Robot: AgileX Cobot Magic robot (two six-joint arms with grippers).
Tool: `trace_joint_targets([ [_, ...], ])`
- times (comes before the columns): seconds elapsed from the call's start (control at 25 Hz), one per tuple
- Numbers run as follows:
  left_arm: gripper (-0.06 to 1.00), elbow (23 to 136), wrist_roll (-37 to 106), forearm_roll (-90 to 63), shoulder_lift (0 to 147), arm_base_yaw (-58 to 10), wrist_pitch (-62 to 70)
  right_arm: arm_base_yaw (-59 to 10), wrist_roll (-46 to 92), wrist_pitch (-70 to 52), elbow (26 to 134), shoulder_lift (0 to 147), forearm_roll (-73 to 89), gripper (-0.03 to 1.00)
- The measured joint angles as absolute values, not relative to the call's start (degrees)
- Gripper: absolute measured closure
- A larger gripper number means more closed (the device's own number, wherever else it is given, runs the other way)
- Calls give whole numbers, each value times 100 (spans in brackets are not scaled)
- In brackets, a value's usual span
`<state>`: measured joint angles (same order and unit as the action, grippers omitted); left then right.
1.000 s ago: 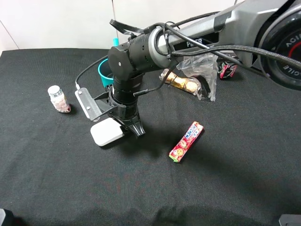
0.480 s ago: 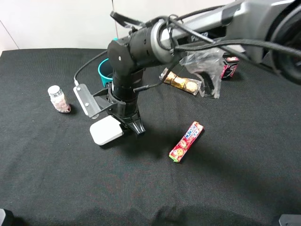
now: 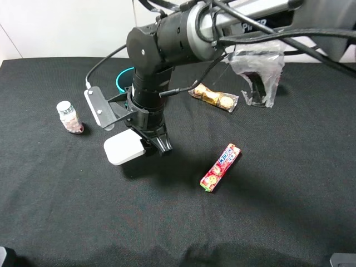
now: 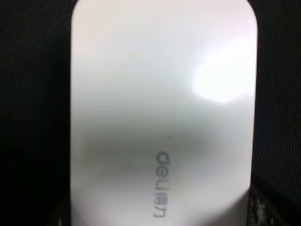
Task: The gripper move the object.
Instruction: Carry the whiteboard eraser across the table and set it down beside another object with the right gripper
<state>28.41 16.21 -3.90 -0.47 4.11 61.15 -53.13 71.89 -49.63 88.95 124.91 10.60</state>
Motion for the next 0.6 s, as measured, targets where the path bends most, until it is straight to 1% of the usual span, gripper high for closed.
trace_joint_targets([
  [0.32,-5,2841,1621,-390,-47,411,6115,-5313,6657,-5204,8895,12311,1043,51],
  [0.6,-5,2841,1621,-390,-47,411,6115,-5313,5820,-5407,8895,12106,993,51],
])
